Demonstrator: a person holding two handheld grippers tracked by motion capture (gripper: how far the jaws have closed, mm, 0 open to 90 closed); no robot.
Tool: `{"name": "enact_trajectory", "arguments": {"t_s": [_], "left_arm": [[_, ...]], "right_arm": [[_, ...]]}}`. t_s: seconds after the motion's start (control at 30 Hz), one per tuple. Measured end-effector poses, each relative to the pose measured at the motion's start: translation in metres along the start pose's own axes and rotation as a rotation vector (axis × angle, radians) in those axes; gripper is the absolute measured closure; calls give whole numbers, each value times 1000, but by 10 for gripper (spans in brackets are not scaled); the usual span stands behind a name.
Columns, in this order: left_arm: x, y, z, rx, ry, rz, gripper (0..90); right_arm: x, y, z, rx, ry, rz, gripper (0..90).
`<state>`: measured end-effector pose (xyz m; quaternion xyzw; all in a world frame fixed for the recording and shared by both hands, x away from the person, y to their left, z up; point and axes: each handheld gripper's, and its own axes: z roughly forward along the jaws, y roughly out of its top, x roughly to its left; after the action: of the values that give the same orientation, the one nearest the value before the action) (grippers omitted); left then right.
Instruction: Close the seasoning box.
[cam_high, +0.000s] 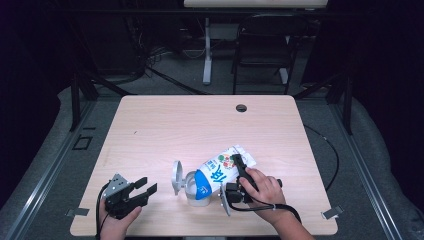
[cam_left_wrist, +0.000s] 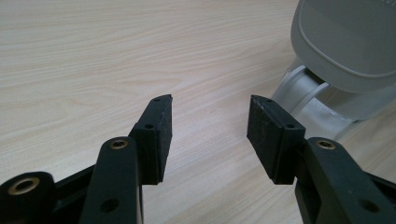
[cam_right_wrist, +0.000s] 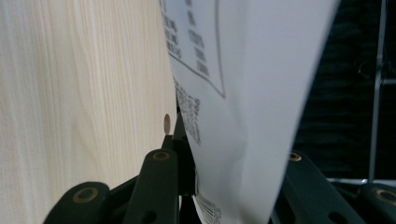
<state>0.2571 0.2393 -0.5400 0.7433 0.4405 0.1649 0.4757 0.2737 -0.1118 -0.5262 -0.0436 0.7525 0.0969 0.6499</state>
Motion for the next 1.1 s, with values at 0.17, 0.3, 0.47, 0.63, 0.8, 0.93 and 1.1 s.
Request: {"name": "enact_trajectory", "arguments": {"t_s": [0.17, 0.3, 0.47, 0.63, 0.8, 0.93, 1.1], "left_arm": [[-1, -1, 0, 0, -1, -3, 508], [0, -1, 1, 1, -2, -2, 508], [0, -1, 1, 0, -3, -2, 508], [0, -1, 2, 3, -4, -1, 508], [0, -2, 2, -5, -1, -9, 508], [0, -2, 2, -5, 0, -8, 508], [0, -2, 2, -3, -1, -6, 508]], "right_arm": [[0, 0, 0, 12, 7, 92, 715], [0, -1, -1, 26, 17, 135, 719], [0, -2, -3, 19, 45, 188, 755], [-3, -1, -3, 8, 89, 243, 811], [-3, 0, -3, -2, 98, 248, 850], [-4, -1, -3, 0, 122, 290, 860], [-7, -5, -3, -3, 164, 398, 862]]}}
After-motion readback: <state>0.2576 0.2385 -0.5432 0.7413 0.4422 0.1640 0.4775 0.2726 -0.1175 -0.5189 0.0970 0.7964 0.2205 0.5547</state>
